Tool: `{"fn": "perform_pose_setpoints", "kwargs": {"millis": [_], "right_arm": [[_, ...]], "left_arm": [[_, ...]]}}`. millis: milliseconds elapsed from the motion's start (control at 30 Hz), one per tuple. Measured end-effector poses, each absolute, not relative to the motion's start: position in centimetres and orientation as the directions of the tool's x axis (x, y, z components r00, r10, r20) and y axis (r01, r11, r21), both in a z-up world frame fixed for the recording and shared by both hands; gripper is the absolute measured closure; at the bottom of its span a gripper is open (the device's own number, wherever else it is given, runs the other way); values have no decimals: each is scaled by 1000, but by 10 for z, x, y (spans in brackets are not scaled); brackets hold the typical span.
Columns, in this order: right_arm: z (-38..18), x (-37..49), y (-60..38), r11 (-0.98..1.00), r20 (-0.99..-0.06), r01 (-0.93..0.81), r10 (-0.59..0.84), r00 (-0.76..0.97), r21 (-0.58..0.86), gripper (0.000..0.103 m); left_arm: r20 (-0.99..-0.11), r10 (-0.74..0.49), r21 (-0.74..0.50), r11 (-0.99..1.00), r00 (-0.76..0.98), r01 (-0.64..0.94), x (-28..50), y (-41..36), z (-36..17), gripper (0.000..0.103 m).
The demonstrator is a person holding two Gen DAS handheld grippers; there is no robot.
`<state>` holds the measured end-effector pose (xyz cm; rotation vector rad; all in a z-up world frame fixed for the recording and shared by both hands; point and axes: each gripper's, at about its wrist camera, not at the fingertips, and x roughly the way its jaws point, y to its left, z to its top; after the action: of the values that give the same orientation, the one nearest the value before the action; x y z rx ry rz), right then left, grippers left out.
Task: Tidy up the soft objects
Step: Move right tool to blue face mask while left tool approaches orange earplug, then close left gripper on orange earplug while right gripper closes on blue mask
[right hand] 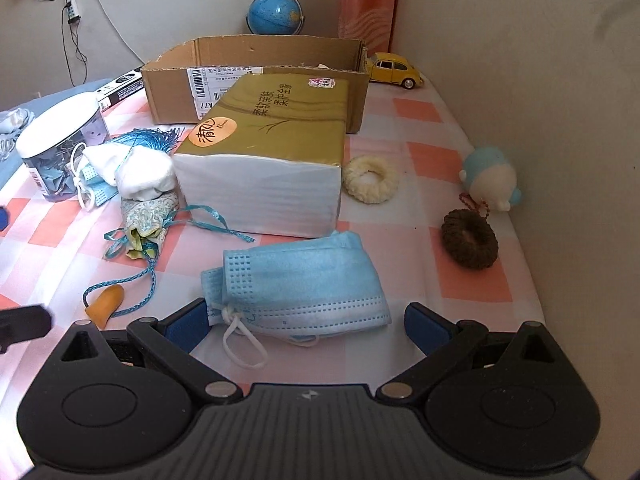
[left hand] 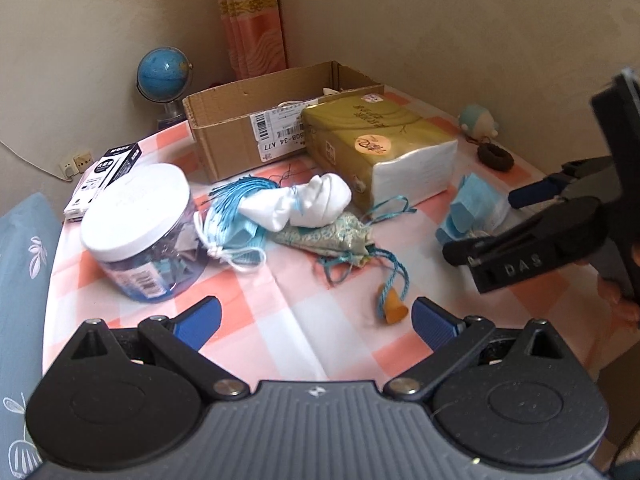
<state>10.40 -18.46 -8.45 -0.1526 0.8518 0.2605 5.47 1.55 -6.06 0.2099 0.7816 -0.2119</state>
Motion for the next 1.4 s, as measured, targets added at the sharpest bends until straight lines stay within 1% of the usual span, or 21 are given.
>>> {"fn": "perform_pose_setpoints", "kwargs": {"millis": [200,500,600,700,767,800,833,867,933,967,1100,1233,1400], "right_arm": [[-85,106,-183,954,-761,-297,172,626,-28,0],[-84,104,-183,954,-762,-297,172,625,-28,0],[-84,104,-184,955,-761,-296,172,626,-27,0],[-85,103,-184,955,-758,-295,173,629,-27,0],[-85,103,-184,955,-758,-295,173,630,-28,0],[-85,103,-184,955,-757,-296,173,630,-28,0],[-85,103,-184,954,-756,-298,174,631,-28,0],[-85,103,-184,953,-755,-300,177,632,-28,0],[-85,101,-185,951,-751,-309,184,634,-28,0],[-85,101,-185,949,-749,-314,188,635,-28,0],[-85,99,-187,943,-746,-331,201,635,-28,0],[-86,98,-189,940,-741,-340,209,638,-27,0],[-86,98,-189,938,-737,-346,215,641,-27,0]], "left_arm": [[-723,-69,127,965,688,229,75,16,-72,2],[-733,27,178,972,680,153,87,34,-82,2],[-722,23,172,974,691,148,81,37,-75,3],[-707,-46,136,970,706,200,68,35,-62,7],[-701,-107,117,958,705,261,60,28,-54,13],[-699,-132,111,951,703,290,57,24,-52,23],[-699,-158,106,941,698,320,53,18,-51,36],[-701,-184,98,932,689,348,50,13,-50,41],[-710,-229,73,917,666,393,47,5,-52,63],[-715,-249,57,911,654,409,47,2,-53,66],[-734,-258,35,909,629,415,51,-7,-65,75],[-739,-266,6,916,619,402,55,-6,-71,79],[-747,-252,10,921,615,389,63,-7,-78,80]]}}
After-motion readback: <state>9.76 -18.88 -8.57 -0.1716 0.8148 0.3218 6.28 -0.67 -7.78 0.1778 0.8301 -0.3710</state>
